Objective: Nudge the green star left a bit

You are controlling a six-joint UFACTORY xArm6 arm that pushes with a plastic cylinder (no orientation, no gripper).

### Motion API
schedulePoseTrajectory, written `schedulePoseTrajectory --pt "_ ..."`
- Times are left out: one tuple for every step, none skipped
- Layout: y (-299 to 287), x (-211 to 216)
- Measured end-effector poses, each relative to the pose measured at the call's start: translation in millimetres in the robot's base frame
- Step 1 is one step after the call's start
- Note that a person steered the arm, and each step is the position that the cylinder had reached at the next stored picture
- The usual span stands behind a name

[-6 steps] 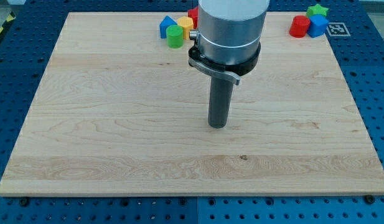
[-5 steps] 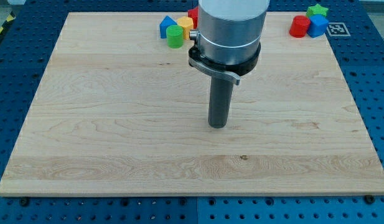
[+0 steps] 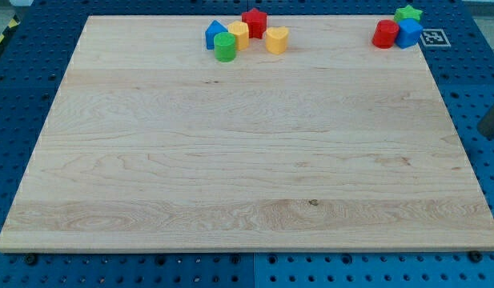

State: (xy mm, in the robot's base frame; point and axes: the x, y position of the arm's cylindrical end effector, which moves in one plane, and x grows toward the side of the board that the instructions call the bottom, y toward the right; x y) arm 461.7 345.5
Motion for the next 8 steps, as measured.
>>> schedulePoseTrajectory --pt "0.0 -1.6" --pt "-0.3 -14.2" --pt "-0.1 -28.0" --pt "-1.0 -122.6" --pt "-5.1 -204.7" --pt "-5.1 -221.8" --pt "-5.1 -230.0" --pt "-5.1 -264.4"
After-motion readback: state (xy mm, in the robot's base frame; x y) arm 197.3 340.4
